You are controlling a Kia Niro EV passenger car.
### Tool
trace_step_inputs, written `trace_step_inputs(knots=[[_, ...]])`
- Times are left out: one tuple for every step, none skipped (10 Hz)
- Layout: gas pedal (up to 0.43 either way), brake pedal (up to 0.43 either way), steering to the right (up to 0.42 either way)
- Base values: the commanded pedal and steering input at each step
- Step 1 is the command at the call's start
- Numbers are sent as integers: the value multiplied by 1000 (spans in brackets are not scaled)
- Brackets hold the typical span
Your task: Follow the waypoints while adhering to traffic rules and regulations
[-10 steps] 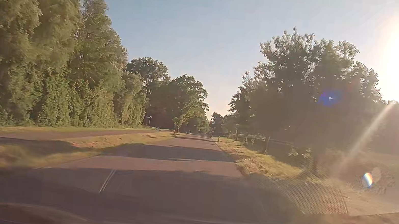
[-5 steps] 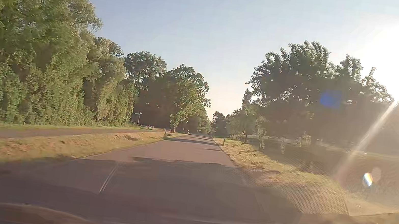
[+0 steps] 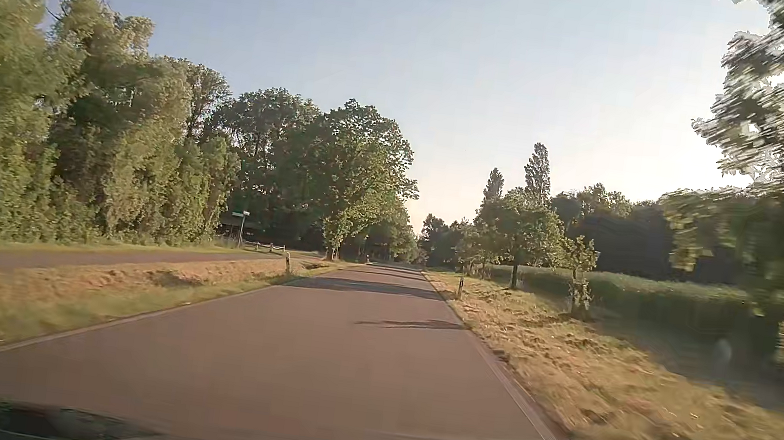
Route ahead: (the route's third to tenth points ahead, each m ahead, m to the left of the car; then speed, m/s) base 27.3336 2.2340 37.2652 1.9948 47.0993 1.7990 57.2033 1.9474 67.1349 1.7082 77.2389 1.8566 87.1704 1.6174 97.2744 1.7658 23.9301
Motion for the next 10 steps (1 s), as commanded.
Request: trace_step_inputs(knots=[[0, 0, 0], [0, 0, 0], [0, 0, 1], [0, 0, 3], [0, 0, 4], [0, 0, 3], [0, 0, 2], [0, 12, 2], [0, 37, 2], [0, 61, 2]])
